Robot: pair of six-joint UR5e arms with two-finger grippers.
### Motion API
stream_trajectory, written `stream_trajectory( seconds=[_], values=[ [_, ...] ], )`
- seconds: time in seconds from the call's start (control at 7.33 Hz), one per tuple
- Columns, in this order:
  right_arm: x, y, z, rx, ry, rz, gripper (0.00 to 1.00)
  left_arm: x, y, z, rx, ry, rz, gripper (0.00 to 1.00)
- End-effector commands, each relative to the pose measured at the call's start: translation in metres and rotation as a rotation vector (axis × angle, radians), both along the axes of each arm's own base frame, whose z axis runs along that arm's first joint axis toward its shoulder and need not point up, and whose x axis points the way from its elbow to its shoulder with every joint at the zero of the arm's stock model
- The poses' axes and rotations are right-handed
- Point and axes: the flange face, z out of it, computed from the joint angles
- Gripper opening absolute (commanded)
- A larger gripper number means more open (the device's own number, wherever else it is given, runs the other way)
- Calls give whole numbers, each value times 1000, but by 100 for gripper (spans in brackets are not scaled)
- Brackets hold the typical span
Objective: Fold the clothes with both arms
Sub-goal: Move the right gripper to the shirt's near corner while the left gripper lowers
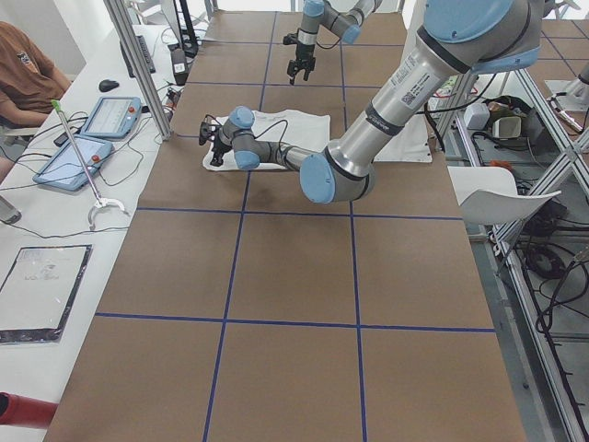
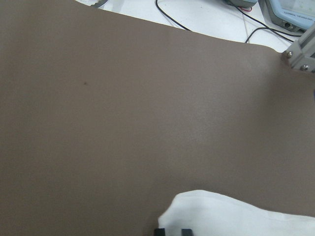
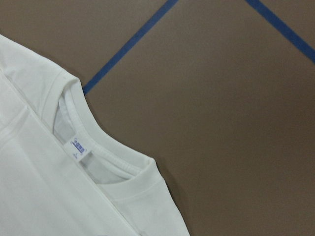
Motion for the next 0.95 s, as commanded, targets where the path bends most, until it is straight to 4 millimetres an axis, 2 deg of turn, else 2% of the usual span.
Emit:
stream_trajectory(
  seconds=[0.0,0.27,0.55,0.82],
  values=[
    [-54,55,-7,42,16,-5,100,-32,38,8,-10,69,63,79],
    [-84,89,-4,30,34,-12,100,-36,44,15,-17,73,63,79],
    [-105,100,5,36,61,-24,100,-35,45,15,-29,81,58,79],
    [-116,112,4,39,61,-43,100,-33,46,17,-31,78,60,79]
  ],
)
